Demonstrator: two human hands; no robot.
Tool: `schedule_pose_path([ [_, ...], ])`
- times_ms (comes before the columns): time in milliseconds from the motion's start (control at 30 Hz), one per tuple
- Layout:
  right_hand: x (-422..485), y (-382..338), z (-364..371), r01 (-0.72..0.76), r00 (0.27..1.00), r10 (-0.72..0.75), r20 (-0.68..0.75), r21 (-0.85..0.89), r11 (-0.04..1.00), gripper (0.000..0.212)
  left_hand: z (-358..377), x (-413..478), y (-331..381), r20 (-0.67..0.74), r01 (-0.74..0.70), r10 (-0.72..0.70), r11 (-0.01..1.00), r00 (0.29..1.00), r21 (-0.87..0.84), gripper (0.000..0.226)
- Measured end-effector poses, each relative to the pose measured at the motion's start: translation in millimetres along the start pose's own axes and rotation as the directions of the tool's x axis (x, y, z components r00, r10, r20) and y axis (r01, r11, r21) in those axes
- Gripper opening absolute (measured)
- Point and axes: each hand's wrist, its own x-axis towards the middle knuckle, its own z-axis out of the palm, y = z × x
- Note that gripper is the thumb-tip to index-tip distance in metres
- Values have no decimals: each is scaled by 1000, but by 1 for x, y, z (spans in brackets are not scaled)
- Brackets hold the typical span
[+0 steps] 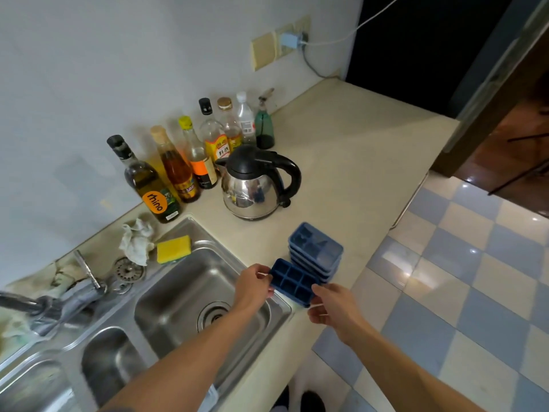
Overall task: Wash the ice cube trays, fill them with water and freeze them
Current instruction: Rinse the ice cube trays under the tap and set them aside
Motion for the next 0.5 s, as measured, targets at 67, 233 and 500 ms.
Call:
schedule_pose_path([
  [67,-3,-2,-1,-4,1000,5,13,-29,1000,18,2,2,0,5,12,-12,1000,1000,16,15],
  [233,-9,-10,-9,112,962,-181,-204,-309,944,14,7,4,-2,35,31,-34,996,999,82,24],
  [500,8,-48,-23,513,685,-729,-3,-708,485,54,3,2,2,59,-6,-3,990,998,143,26],
])
